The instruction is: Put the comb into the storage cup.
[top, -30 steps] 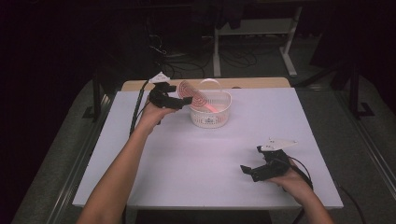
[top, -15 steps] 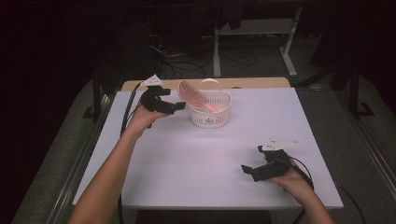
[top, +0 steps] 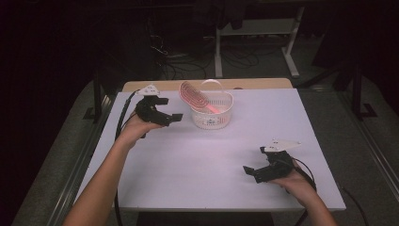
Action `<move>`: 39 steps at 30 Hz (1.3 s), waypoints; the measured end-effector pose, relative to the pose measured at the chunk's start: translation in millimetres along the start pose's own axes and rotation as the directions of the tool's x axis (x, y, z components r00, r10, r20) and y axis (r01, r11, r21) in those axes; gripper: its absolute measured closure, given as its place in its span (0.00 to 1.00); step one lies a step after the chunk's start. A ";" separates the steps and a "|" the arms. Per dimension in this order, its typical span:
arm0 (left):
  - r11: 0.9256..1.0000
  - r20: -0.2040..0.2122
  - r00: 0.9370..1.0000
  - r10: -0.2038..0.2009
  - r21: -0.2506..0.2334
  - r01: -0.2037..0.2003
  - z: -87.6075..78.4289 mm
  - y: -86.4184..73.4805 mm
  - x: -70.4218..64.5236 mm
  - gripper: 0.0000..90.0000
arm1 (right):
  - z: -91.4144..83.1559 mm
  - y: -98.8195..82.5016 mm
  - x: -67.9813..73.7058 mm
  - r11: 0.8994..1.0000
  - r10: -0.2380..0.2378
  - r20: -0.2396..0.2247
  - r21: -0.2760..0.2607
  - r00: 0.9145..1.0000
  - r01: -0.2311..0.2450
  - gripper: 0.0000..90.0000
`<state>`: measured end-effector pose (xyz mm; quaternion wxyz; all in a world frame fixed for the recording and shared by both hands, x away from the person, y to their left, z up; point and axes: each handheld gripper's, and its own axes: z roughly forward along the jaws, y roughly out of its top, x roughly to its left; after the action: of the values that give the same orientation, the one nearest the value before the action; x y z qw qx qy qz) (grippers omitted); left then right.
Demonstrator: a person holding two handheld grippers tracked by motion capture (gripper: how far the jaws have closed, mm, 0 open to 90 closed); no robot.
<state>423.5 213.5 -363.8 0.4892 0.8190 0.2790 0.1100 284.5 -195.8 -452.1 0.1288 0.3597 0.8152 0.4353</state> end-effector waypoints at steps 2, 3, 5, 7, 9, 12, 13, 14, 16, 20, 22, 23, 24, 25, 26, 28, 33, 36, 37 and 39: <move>1.000 0.003 1.000 0.003 0.002 -0.003 -2.3 -3.4 -3.1 0.00 | -0.9 0.0 -0.5 1.000 0.003 0.002 -0.002 1.000 -0.003 0.00; 1.000 0.005 1.000 0.005 0.003 -0.005 -3.4 -5.2 -4.8 0.00 | -1.2 -0.1 -0.6 1.000 0.004 0.003 -0.004 1.000 -0.004 0.00; 1.000 0.006 1.000 0.012 0.007 -0.012 -5.7 -9.0 -8.3 0.00 | -1.6 -0.2 -0.8 1.000 0.004 0.004 -0.005 1.000 -0.004 0.00; 1.000 0.008 1.000 0.014 0.011 -0.014 -8.2 -13.4 -11.5 0.00 | -1.4 -0.2 -0.9 1.000 0.006 0.004 -0.005 1.000 -0.006 0.00; 1.000 0.012 1.000 0.013 0.011 -0.013 -10.7 -18.3 -13.8 0.00 | -1.1 -0.1 -1.1 1.000 0.006 0.002 -0.006 1.000 -0.006 0.00; 1.000 0.021 1.000 0.007 0.011 -0.007 -13.8 -26.7 -17.0 0.00 | -0.7 -0.2 -1.5 1.000 0.003 0.004 -0.008 1.000 -0.003 0.00; 1.000 0.021 1.000 0.005 0.013 -0.005 -14.8 -29.7 -18.0 0.00 | -0.4 -0.3 -1.6 1.000 0.004 0.003 -0.005 1.000 -0.004 0.00; 1.000 0.025 1.000 0.002 0.011 -0.002 -15.7 -32.7 -19.0 0.00 | -0.2 -0.3 -1.5 1.000 0.004 0.005 -0.001 1.000 -0.004 0.00; 1.000 0.029 1.000 -0.005 0.012 0.004 -17.4 -38.6 -20.9 0.00 | -0.1 -0.1 -1.0 1.000 0.000 0.005 -0.002 1.000 0.000 0.00; 1.000 0.033 0.999 -0.011 0.012 0.011 -21.1 -50.0 -24.4 0.00 | -0.7 -0.7 -0.6 1.000 -0.006 0.005 -0.008 1.000 0.006 0.00; 1.000 0.033 0.999 -0.013 0.013 0.013 -22.4 -54.1 -25.9 0.00 | -0.6 -0.8 -1.5 1.000 -0.005 0.005 -0.009 1.000 0.005 0.00; 1.000 0.034 0.999 -0.015 0.013 0.015 -23.3 -55.9 -26.8 0.00 | -0.7 -0.8 -1.8 1.000 -0.003 0.004 -0.010 1.000 0.003 0.00; 1.000 0.036 0.999 -0.014 0.011 0.013 -24.1 -57.8 -27.5 0.00 | -0.7 -0.7 -2.2 1.000 -0.003 0.003 -0.010 1.000 0.003 0.00; 1.000 0.036 0.999 -0.014 0.011 0.013 -24.1 -57.8 -27.5 0.00 | -0.7 -0.7 -2.2 1.000 -0.003 0.003 -0.010 1.000 0.003 0.00; 1.000 0.037 0.999 -0.011 0.016 0.010 -25.5 -60.1 -28.3 0.00 | -0.7 -0.6 -2.4 1.000 -0.003 0.004 -0.012 1.000 0.003 0.00; 1.000 0.042 0.999 -0.010 0.022 0.009 -28.3 -65.8 -30.6 0.00 | -1.0 -0.6 -2.5 1.000 -0.002 0.002 -0.014 1.000 0.002 0.00; 0.999 0.045 0.999 -0.011 0.037 0.009 -32.4 -77.1 -34.3 0.00 | -0.4 -0.7 -2.5 1.000 0.002 0.004 -0.005 1.000 -0.002 0.00; 0.999 0.043 0.999 -0.009 0.046 0.007 -35.1 -83.1 -35.6 0.00 | -0.4 -0.8 -2.2 1.000 0.001 0.004 -0.004 1.000 -0.001 0.00; 0.999 0.043 0.999 -0.009 0.046 0.007 -35.1 -83.1 -35.6 0.00 | -0.3 -0.8 -2.2 1.000 0.001 0.004 -0.004 1.000 -0.001 0.00; 0.999 0.039 0.999 -0.010 0.042 0.009 -39.1 -87.6 -36.7 0.00 | -0.2 -0.8 -2.3 1.000 0.001 0.004 -0.005 1.000 -0.001 0.00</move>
<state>345.1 253.8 -416.5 0.4778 0.8298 0.2754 0.0856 285.7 -197.8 -452.8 0.1310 0.3605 0.8137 0.4367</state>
